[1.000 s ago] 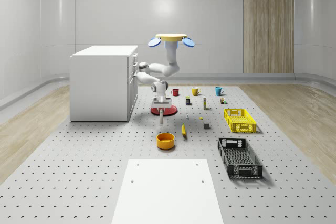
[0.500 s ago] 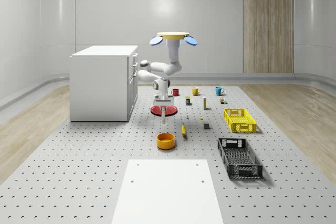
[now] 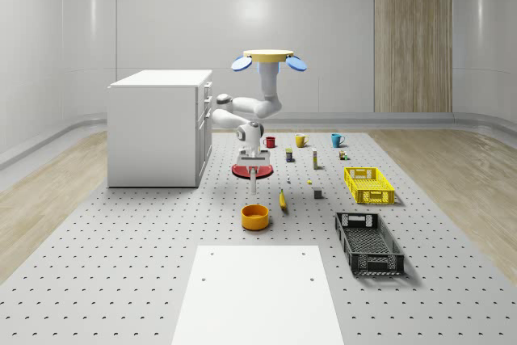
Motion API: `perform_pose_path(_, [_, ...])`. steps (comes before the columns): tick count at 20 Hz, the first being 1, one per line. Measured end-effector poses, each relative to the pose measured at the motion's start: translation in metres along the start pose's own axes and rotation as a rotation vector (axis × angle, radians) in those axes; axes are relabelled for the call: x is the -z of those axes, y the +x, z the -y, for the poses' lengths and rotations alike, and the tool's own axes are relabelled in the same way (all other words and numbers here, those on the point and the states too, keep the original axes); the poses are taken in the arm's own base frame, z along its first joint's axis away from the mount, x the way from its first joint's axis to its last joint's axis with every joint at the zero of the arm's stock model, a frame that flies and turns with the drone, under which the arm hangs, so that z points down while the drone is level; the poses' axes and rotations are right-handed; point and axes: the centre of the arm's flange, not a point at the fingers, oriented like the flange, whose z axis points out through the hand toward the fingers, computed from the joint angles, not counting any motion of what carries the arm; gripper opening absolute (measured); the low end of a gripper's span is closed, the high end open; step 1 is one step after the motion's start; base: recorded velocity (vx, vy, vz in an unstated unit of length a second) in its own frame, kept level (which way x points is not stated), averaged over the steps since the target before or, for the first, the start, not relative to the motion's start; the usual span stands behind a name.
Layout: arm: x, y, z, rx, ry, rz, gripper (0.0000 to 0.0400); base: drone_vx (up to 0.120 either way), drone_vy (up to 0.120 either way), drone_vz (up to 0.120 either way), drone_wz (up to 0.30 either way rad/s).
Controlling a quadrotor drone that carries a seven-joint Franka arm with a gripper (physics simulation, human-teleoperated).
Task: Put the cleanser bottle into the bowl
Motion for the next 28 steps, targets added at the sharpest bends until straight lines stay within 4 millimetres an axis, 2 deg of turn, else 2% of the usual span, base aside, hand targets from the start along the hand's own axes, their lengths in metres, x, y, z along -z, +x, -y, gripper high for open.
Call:
perform_pose_path(9, [0.000, 0.000, 0.000, 0.000, 0.000, 0.000, 0.0155, 0.120, 0.027, 0.013, 0.000])
perform_pose_path(13, [-0.004, 0.000, 0.000, 0.000, 0.000, 0.000, 0.0155, 0.020, 0.000, 0.000, 0.000])
perform_pose_path(28, [-0.068, 0.000, 0.000, 0.006, 0.000, -0.001, 0.0155, 0.000, 0.000, 0.000, 0.000])
